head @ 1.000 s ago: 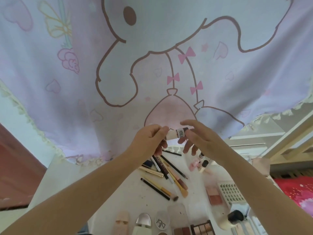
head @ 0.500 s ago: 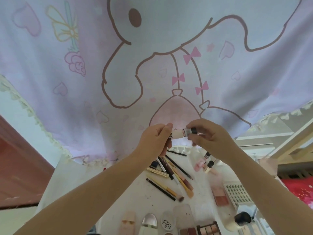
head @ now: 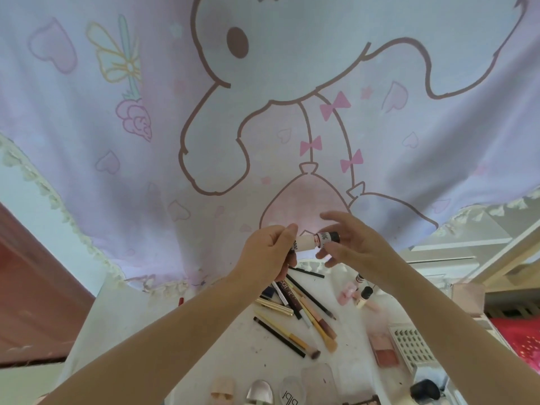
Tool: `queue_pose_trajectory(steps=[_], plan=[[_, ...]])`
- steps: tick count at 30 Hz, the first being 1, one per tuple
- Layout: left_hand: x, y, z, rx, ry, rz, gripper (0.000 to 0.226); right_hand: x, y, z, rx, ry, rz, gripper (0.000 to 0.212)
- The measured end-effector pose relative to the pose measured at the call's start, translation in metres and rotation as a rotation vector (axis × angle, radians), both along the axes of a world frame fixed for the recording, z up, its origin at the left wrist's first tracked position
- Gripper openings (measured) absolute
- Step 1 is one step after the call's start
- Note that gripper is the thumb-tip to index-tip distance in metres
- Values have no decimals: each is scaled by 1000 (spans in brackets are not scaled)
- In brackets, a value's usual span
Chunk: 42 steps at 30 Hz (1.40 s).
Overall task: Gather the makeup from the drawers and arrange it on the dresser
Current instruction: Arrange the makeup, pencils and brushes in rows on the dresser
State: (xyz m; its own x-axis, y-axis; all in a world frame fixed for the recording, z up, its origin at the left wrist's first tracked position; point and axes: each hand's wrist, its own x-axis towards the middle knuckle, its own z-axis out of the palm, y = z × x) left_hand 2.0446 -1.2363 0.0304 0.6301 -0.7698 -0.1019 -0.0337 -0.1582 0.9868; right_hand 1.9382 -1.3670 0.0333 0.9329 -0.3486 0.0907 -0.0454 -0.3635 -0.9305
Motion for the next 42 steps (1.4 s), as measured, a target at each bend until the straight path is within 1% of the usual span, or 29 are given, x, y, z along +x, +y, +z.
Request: queue_pose_trajectory(steps=[2,3,5,7,9,10,13,15,16,17,18,20,21,23,26,28,30,33,36,38,40,42], plan=[[-1,-1,-3,7,-13,-6,31,2,3,0,-10,19,-28,21],[-1,-1,-5,11,-9,-2,30,2,4,-1,-7,19,-36,21],[-1,-1,-8,22,17,8,27,0,3,-3,22,13,-26,24],[-2,-2,-12,46,30,-9,22,-2,2,-5,58,45,24,32],[-4,-3,-17,85,39,-31,19,-2,1,-8,-6,127,63,41],[-5,-4,-20,98,46,-38,19,-1,1,-9,-40,160,62,40],[-11,-6,-30,126,68,-59,22,-2,2,-11,-99,216,37,23],[-13,-8,-37,170,109,-62,24,-4,-1,-17,-141,252,1,20],[-12,-8,-43,198,136,-52,24,-5,-4,-22,-189,286,-28,19],[-9,-9,-51,232,149,-42,24,-5,-8,-28,-281,343,-50,15],[-5,-8,-61,276,136,-38,24,-5,-12,-37,-416,435,-55,10],[6,-5,-86,412,65,-56,22,-6,-23,-64,-684,636,-45,18],[11,-2,-99,497,27,-75,21,-8,-27,-80,-750,721,-31,23],[20,5,-124,664,-64,-137,19,-15,-33,-112,-812,860,-19,26],[28,17,-152,847,-221,-244,20,-27,-38,-147,-810,990,-64,22],[32,25,-166,904,-252,-275,20,-31,-43,-161,-790,1029,-104,22],[35,30,-174,931,-264,-297,23,-32,-47,-170,-772,1036,-138,21],[38,33,-182,960,-299,-320,33,-29,-51,-179,-740,1048,-165,20],[39,32,-188,978,-307,-355,34,-26,-53,-184,-736,1046,-160,21],[40,31,-192,989,-308,-385,30,-23,-54,-184,-730,1040,-161,26],[42,30,-197,989,-310,-403,21,-21,-55,-185,-729,1038,-157,32],[42,29,-199,984,-313,-414,16,-18,-57,-186,-733,1045,-136,37]])
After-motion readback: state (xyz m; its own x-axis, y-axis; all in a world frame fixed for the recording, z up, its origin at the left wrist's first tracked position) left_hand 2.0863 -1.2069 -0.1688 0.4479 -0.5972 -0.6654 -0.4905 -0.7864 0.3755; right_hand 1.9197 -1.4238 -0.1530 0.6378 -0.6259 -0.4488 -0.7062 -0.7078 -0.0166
